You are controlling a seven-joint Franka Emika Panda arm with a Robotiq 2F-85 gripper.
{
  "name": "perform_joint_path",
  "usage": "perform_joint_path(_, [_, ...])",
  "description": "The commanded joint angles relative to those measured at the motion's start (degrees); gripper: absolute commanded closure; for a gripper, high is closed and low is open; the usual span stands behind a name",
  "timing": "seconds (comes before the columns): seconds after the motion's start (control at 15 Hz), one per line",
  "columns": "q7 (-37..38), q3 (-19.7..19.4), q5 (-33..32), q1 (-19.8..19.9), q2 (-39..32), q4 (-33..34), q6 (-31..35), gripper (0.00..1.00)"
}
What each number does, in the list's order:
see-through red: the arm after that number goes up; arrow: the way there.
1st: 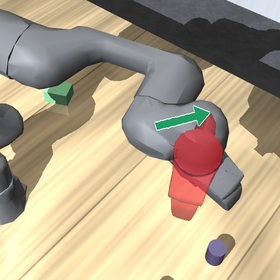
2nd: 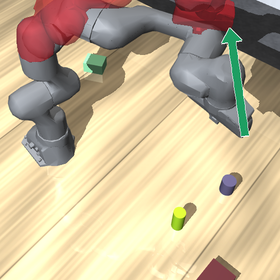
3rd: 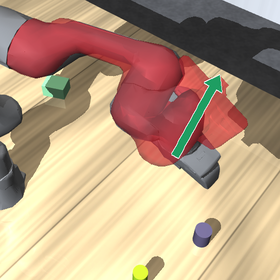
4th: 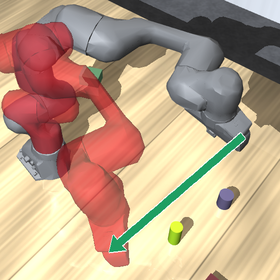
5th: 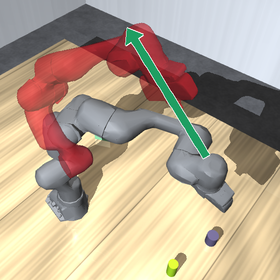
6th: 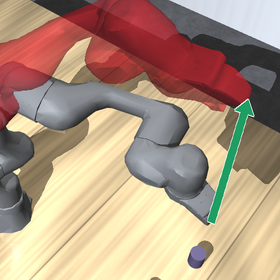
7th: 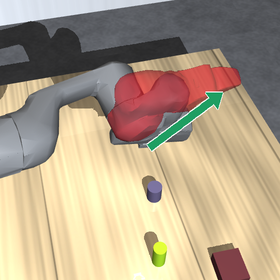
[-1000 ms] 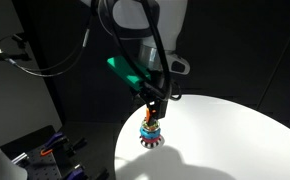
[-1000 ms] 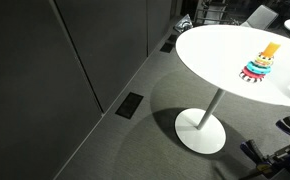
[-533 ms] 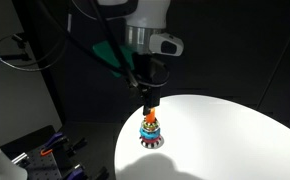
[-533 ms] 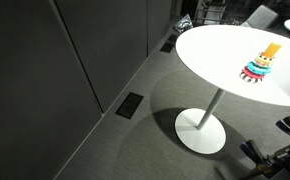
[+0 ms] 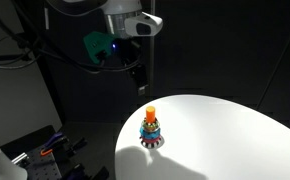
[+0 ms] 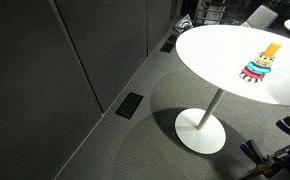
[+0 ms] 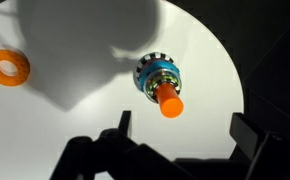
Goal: Put the striped ring on the orange stand
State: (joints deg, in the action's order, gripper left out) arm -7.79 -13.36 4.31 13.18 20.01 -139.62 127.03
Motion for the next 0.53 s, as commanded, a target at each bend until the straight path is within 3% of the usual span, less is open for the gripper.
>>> perform_joint_path(0.0, [7.00, 3.28, -0.61, -1.12, 4.33, -2.77, 1.52, 0.00])
perform_joint_path(0.47, [17.49, 8.98, -2.74, -1.65, 6.55, -0.26, -3.63, 0.00])
